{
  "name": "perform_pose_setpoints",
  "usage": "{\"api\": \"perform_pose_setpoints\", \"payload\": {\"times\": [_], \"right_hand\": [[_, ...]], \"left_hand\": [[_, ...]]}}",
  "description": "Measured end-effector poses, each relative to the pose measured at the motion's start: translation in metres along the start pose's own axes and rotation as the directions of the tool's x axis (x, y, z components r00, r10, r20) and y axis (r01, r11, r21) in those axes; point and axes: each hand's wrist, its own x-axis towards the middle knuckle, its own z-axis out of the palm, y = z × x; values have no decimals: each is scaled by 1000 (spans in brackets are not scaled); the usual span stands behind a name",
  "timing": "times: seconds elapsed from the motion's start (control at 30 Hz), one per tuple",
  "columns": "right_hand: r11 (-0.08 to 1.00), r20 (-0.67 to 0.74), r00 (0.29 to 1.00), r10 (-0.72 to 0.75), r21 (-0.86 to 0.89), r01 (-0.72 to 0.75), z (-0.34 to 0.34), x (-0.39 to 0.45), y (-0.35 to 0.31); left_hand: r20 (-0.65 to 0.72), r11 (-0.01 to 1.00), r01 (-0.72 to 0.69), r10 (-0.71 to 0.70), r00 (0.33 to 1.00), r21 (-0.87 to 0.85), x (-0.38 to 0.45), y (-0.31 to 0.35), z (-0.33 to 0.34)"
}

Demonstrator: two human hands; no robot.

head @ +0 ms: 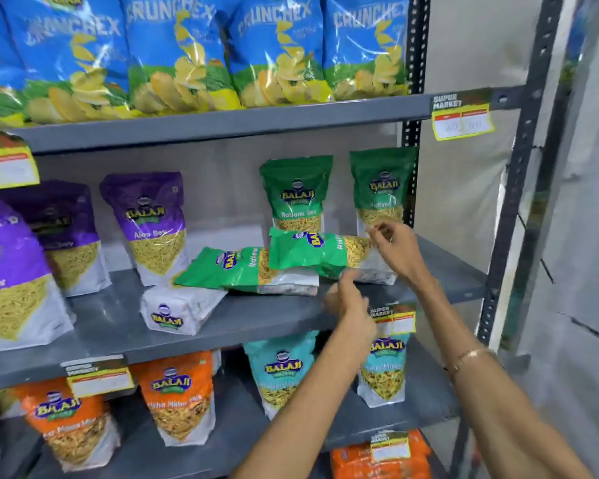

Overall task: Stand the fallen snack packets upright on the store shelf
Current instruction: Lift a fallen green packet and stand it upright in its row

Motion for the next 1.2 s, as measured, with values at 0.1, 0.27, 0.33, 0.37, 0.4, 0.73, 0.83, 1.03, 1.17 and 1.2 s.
{"api": "perform_pose_setpoints", "payload": {"times": [0.1,0.27,0.33,0.37,0.4,0.73,0.83,1.03,1.17,1.2], "right_hand": [[995,109,992,59,-81,-51,8,35,11],[963,442,857,266,-166,-213,32,62,20],[936,520,781,345,-249,-247,36,68,20],[931,541,762,356,-270,-244,37,71,21],[931,552,753,358,-277,-239,38,72,21],[958,474,840,266,-35,-284,-11,4,23],[930,430,885,179,220,-295,-17,-56,12],[879,245,964,100,433,-201,-1,-147,-38],[865,188,981,43,485,-131,-9,-175,-87],[858,178,984,22,501,-110,-11,-179,-96]], "left_hand": [[77,987,160,-159,984,-12,7,1,15],[95,991,136,-136,986,15,30,-1,25],[85,993,116,-117,990,19,36,-5,27],[72,994,108,-109,991,6,40,-6,28],[46,995,95,-95,994,4,45,-7,29],[120,988,-157,155,981,6,0,-13,-23],[80,961,-269,264,961,70,-15,-3,-53],[167,854,-429,396,903,295,-39,40,-106],[284,746,-565,490,824,352,-84,89,-116],[294,728,-581,502,813,363,-93,97,-119]]}}
